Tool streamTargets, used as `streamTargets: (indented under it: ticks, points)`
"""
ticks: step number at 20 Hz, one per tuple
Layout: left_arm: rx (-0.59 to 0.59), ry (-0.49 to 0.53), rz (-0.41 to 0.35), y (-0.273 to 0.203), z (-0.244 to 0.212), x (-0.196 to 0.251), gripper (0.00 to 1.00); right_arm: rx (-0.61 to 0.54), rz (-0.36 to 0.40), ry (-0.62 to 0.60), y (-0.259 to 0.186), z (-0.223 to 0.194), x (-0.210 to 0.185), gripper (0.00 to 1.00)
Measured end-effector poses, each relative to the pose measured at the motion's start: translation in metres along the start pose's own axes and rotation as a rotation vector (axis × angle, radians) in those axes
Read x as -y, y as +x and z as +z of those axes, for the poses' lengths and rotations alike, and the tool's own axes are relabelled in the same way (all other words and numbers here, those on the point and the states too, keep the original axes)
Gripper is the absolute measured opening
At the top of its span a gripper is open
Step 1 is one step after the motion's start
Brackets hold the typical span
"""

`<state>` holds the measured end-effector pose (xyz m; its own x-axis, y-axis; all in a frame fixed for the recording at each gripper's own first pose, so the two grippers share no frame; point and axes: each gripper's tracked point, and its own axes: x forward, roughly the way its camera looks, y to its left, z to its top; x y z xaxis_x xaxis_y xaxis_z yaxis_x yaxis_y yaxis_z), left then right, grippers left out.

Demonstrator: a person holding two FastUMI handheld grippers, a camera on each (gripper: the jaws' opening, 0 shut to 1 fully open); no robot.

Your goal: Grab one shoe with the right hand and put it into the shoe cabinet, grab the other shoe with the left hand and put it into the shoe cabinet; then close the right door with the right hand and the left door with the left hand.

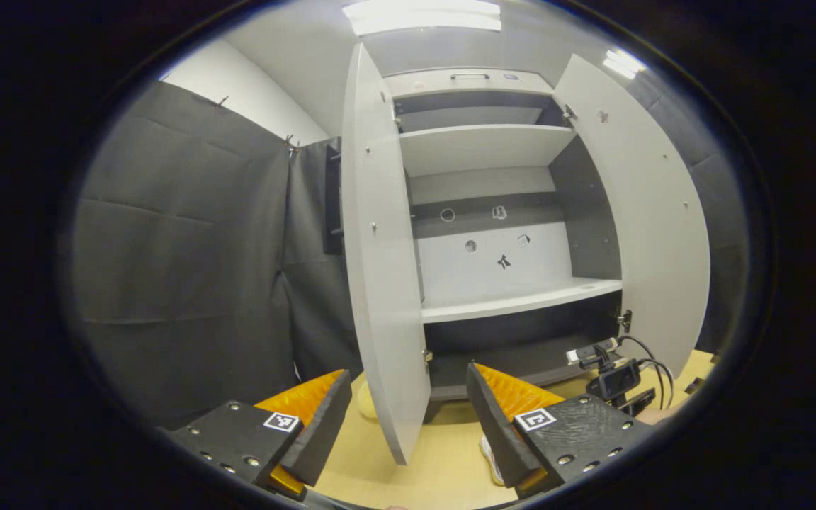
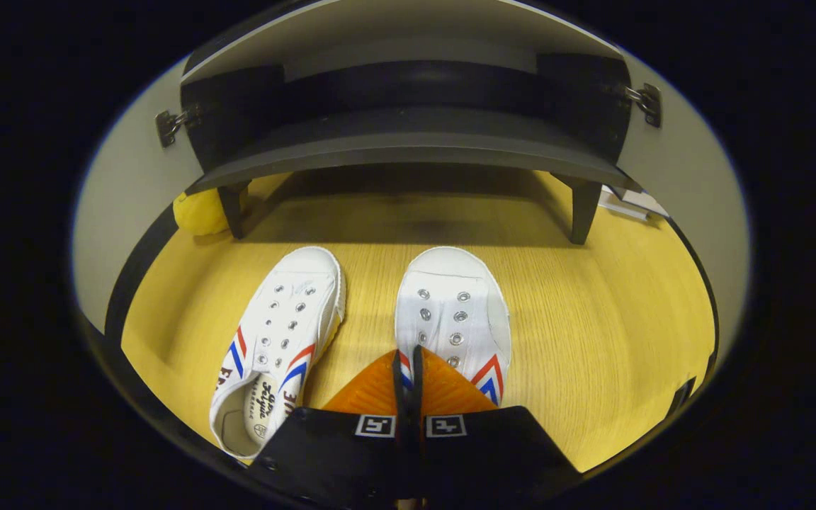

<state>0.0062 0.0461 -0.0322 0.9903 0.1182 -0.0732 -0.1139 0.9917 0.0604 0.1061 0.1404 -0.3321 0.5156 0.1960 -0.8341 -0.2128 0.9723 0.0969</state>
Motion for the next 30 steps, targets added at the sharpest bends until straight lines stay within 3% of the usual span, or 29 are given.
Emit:
streamTargets:
  ticks: [14, 30]
  points:
    - [0.032, 0.000, -0.085, -0.005, 0.010, 0.042, 0.94, 0.134, 0.024, 0.053, -0.054, 0.042, 0.031, 0.02]
    - [0.065, -0.024, -0.165, 0.008, 0.019, 0.087, 0.94, 0.415, 0.107, 0.124, -0.185, 0.165, 0.046, 0.01]
